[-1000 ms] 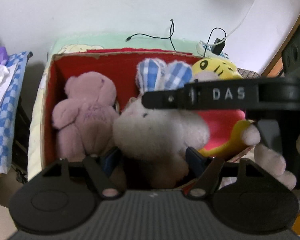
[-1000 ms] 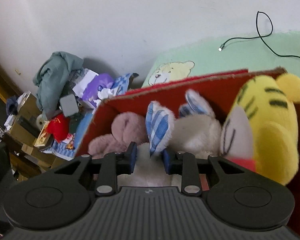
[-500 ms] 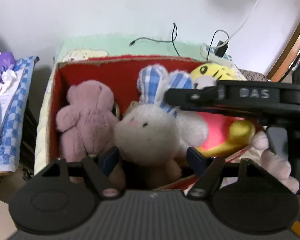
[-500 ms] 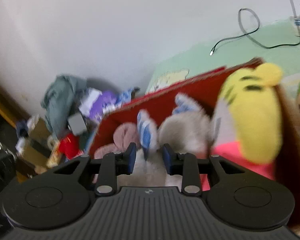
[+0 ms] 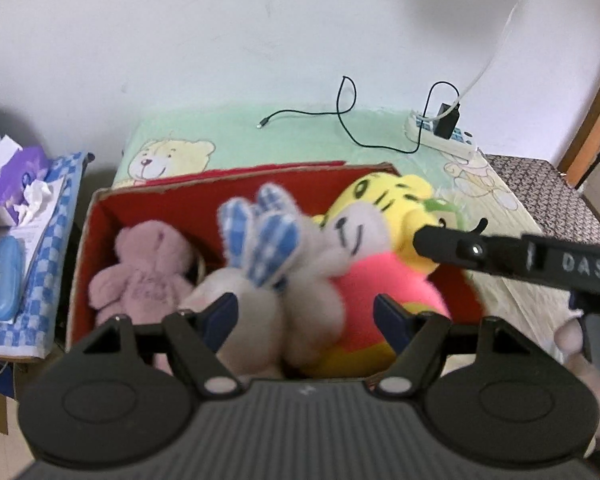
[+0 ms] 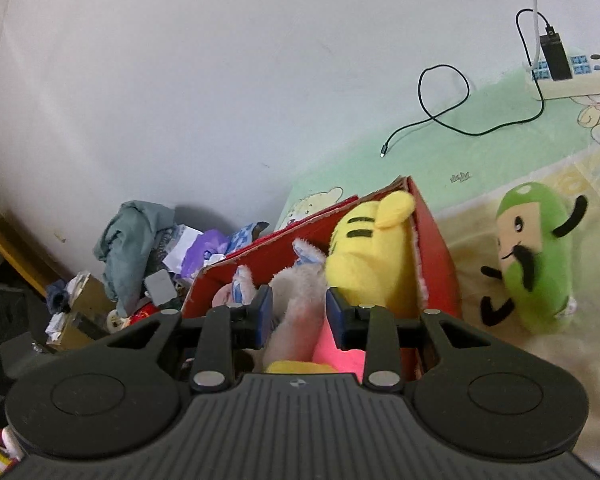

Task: Organize objects
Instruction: 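Move the right gripper to the green pear plush on the bed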

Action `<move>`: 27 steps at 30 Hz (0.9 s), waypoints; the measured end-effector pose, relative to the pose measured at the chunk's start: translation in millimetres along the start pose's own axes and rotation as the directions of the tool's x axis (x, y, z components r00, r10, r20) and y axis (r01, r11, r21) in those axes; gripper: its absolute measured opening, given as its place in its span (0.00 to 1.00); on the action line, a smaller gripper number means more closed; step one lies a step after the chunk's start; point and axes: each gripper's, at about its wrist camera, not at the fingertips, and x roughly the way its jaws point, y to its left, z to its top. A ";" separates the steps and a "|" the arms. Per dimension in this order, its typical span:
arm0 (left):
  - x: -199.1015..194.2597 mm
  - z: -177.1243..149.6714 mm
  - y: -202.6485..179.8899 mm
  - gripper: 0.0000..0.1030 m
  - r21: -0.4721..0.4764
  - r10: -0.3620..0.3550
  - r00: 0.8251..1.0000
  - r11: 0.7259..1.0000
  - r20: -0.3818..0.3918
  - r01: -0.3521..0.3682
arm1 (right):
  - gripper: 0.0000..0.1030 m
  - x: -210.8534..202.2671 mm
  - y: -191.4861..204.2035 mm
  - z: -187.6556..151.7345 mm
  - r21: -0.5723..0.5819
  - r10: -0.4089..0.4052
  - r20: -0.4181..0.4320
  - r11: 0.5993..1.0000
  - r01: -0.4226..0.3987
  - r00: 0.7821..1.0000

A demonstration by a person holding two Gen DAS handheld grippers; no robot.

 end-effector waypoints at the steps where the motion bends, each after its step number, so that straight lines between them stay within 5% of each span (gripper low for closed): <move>1: -1.0 1.2 -6.5 0.76 0.003 0.009 1.000 1.000 0.007 -0.009 | 0.32 -3.9 -2.8 1.1 -0.001 0.009 0.004 1.000 -0.009 1.000; 7: 2.5 13.2 -50.3 0.84 0.032 0.052 0.998 0.998 0.034 -0.053 | 0.33 -31.8 -30.4 15.6 0.031 0.040 0.040 0.999 -0.042 0.998; 27: 41.4 27.3 -172.3 0.81 0.076 0.006 1.000 0.997 0.010 -0.007 | 0.36 -78.8 -136.3 34.0 0.096 -0.084 -0.017 0.992 0.085 0.996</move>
